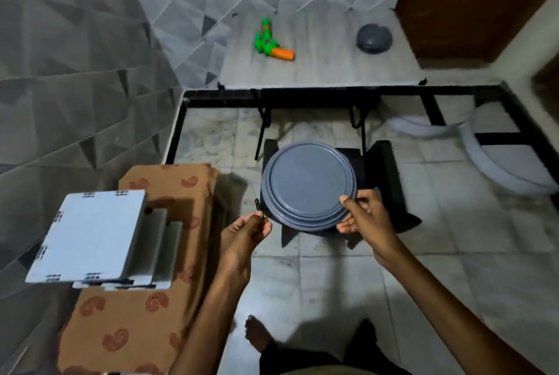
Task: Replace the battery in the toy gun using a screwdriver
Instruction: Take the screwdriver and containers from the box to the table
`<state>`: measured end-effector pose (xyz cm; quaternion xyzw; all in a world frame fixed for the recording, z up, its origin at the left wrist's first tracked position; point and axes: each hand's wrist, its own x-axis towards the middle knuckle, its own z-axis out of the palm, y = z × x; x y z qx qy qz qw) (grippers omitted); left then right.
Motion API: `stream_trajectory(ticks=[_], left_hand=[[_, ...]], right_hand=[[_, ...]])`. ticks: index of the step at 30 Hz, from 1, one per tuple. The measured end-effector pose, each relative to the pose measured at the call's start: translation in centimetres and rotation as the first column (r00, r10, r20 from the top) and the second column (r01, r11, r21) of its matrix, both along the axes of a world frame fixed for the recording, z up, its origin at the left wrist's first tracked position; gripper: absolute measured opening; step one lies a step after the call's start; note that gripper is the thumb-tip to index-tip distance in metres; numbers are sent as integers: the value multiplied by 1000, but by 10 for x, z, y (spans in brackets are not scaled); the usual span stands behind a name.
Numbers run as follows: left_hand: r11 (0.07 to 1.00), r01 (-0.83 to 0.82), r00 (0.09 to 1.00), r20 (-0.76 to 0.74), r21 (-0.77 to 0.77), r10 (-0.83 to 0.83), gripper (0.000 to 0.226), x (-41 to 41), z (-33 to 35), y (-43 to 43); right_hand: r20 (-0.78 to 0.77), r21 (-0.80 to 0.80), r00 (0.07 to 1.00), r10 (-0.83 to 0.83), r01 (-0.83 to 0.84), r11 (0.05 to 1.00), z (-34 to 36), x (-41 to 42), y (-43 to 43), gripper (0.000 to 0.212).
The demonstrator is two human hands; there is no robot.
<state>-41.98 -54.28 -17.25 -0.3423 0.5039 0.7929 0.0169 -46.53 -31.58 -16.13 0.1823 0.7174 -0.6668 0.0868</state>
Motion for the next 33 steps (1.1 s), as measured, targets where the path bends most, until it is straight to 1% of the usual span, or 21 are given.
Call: stream_trajectory(ticks=[3,6,11,13,16,21,30,33], left_hand=[[1000,27,1000,-2,12,-27,8,-9,10,61],[999,31,999,-18,11,-31,10,-22,17,120],[998,-21,1000,-13,55,22,8,-55,30,209],[998,-16,1000,-24,53,18,9,-72,35,237],[1000,10,999,-54,21,-9,8,-99,37,267],[1000,-7,996,-84,-12,6,10,-164,37,312],[998,-66,991,-119,-13,64,9,-303,25,375],[994,-104,987,-129,-20,101,12,-345,23,390]], right_hand=[[-24,14,1000,-18,19,1000,11,-7,65,22],[-34,23,999,-20,20,1000,20,-19,127,25],[-52,36,999,-17,19,999,32,-50,212,25],[-49,31,999,-18,20,999,37,-67,239,29],[-56,6,998,-13,14,1000,41,-99,270,32],[-67,8,998,9,-8,1000,41,-167,315,36],[-33,19,992,123,-123,992,36,-318,372,30],[-21,28,987,157,-156,987,33,-369,384,29]])
